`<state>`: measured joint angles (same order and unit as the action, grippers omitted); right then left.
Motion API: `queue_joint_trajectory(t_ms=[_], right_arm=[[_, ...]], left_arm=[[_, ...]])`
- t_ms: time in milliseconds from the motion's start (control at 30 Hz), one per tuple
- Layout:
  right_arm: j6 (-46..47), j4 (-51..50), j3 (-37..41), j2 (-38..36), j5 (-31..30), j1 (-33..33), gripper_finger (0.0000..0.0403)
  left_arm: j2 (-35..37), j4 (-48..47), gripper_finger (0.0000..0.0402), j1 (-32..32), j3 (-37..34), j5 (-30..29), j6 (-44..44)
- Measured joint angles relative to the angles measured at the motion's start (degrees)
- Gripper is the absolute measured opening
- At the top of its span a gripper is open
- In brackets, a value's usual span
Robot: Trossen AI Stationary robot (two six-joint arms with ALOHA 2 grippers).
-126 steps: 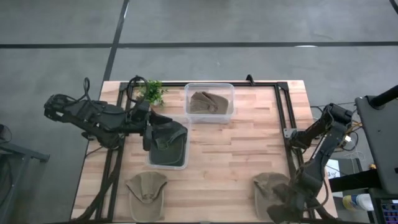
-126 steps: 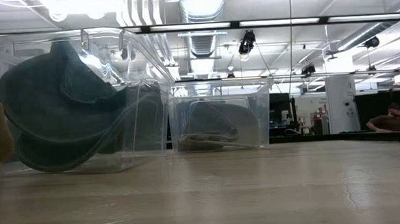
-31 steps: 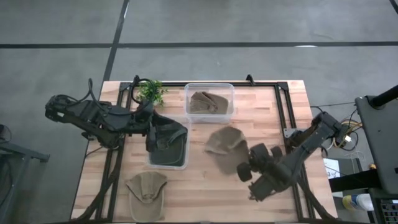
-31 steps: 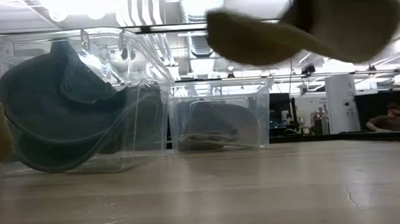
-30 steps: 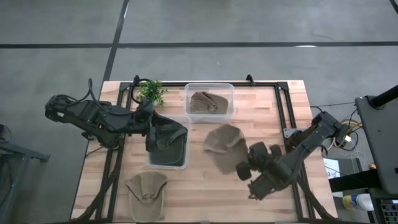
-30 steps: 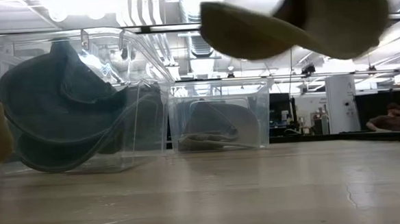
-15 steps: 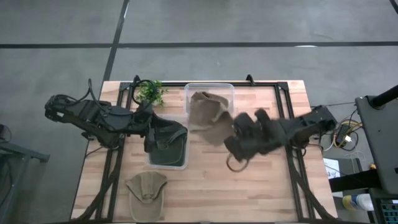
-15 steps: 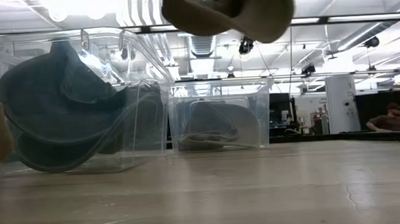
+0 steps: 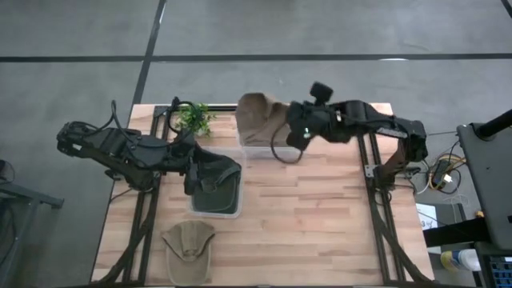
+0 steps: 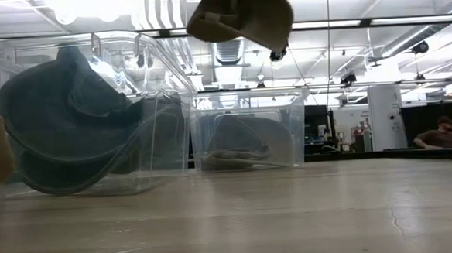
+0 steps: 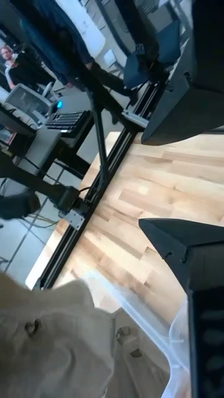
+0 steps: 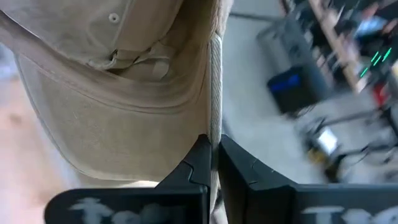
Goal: Pick & Place hat
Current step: Put the right brown cap into the top transparent bin
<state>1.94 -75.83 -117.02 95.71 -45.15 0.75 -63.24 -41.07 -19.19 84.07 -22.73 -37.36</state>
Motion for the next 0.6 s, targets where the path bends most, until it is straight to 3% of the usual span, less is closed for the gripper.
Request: queue_joint_trajectory(t_ms=[233, 600], right_arm=[[-21.13, 9.52, 2.01, 0.05, 1.48, 6.57, 0.0008], [-25.71, 15.42, 11.75, 0.14, 6.73, 12.02, 0.0008]], left_arm=[[0.54, -0.03, 0.0194, 0.0, 0.0, -4.11, -1.4], [0.74, -0.05, 0.0194, 0.0, 0.0, -6.45, -2.35]])
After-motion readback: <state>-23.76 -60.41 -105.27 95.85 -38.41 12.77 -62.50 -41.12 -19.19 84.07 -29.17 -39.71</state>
